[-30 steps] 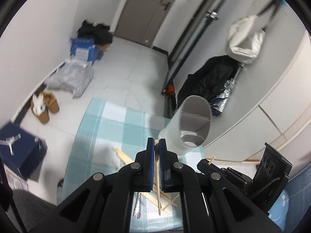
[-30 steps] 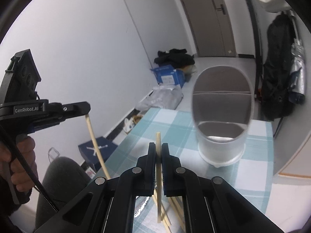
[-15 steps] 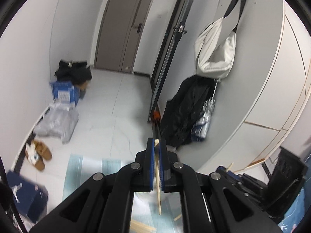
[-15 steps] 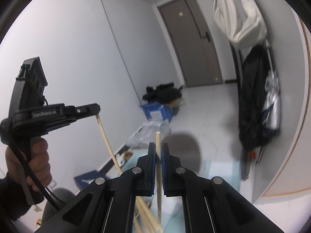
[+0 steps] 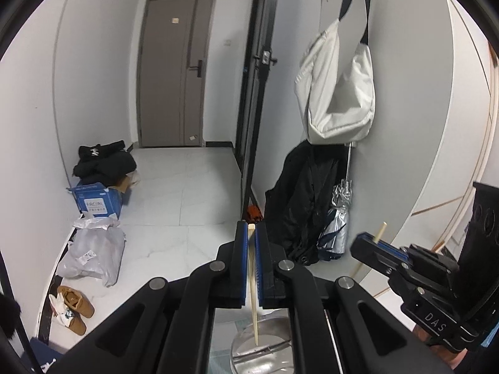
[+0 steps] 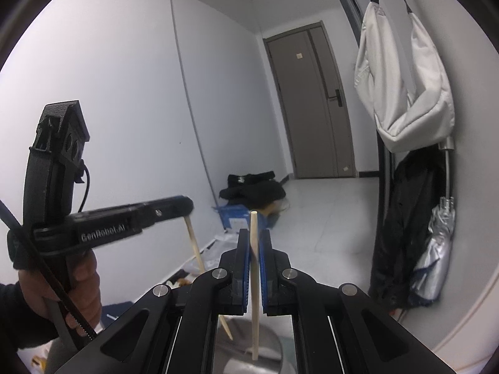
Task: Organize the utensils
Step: 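Carry chopsticks over the white holder and open both tools to drop them in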
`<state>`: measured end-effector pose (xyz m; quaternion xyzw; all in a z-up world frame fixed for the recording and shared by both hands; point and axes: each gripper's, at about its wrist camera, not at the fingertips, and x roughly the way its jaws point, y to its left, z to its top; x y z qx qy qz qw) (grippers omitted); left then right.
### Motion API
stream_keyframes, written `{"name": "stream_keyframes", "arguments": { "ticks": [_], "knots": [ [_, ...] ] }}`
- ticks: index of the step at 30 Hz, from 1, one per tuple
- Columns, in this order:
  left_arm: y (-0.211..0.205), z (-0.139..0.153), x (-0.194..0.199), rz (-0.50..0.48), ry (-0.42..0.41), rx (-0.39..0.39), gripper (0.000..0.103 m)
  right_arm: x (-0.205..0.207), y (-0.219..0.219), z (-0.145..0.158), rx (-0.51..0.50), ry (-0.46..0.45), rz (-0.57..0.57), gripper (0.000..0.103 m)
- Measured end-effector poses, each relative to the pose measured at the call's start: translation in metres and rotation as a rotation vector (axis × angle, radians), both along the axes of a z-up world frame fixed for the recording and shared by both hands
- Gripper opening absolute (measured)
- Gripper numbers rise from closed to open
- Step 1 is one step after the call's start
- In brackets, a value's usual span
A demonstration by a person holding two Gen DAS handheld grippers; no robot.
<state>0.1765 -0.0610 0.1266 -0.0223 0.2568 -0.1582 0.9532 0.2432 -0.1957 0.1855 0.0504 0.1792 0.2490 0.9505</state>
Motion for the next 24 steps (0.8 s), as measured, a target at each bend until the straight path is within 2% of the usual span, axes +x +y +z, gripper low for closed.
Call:
{"name": "stream_keyframes", "arguments": {
  "ticks": [5,12,24],
  "knots": [
    [-0.007,-0.014,0.012,-0.037,0.029,0.034,0.001,0.013,0.003,-0.018,-0.004,-0.012,-0.015,0.005],
    [-0.018,-0.033,0.022,-0.104,0.085,0.080,0.001,0.023,0.001,-0.051,-0.013,0.038,0.007,0.005],
    [-0.035,-0.038,0.028,-0.189,0.155,0.103,0.002,0.020,0.000,-0.079,-0.046,0.107,0.046,0.005]
  ]
}}
